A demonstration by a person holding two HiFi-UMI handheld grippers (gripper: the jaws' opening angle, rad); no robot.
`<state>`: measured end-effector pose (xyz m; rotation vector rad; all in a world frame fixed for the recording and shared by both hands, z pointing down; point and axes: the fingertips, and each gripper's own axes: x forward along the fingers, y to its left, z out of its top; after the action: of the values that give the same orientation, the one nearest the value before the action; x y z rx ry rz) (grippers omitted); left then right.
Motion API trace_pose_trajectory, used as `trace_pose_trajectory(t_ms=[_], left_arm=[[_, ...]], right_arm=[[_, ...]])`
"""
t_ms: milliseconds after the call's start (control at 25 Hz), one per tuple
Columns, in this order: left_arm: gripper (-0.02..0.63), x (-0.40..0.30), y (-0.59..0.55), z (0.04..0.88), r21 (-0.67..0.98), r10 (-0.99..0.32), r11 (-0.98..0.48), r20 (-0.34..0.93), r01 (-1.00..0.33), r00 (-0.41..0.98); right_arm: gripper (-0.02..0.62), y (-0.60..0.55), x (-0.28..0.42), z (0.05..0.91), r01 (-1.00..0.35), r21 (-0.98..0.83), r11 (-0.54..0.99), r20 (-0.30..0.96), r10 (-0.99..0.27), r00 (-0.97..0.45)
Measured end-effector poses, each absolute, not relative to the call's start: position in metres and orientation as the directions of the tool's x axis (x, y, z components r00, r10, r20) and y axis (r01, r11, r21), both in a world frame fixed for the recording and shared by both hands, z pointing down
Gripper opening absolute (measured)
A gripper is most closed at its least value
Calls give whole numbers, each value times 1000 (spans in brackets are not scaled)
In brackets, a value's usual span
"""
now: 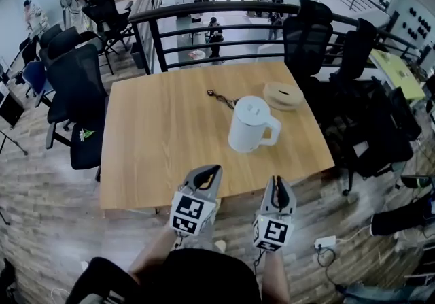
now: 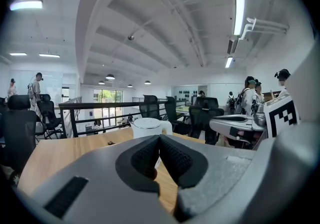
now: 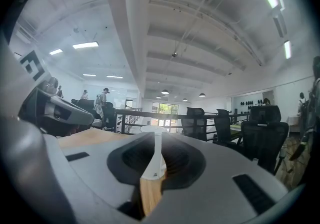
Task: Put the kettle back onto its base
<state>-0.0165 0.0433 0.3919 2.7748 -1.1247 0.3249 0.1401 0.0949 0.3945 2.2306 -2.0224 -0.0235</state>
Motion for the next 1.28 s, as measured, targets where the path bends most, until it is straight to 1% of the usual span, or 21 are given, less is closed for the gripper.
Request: trace_pose_trajectory(t_ms=[280,400,560,1280], left_arm=[[3,-19,68,382,35,-681,-708,230,-706,695],[3,-20,77,380,31,-686,-705,223,-709,692],[3,-22,83,376,30,-692,-700,220,-714,688],[3,-25,86,373,23,-696,-698,216,-716,685]], right_arm=[[0,118,131,392,-995,76,-65,73,-995,70],[0,127,129,394,-996,65,-57,95,-993,63],[0,131,126,392,-998,57,-39,69,-997,43],[-2,135,123,381,-998,45,-44,74,-996,47]])
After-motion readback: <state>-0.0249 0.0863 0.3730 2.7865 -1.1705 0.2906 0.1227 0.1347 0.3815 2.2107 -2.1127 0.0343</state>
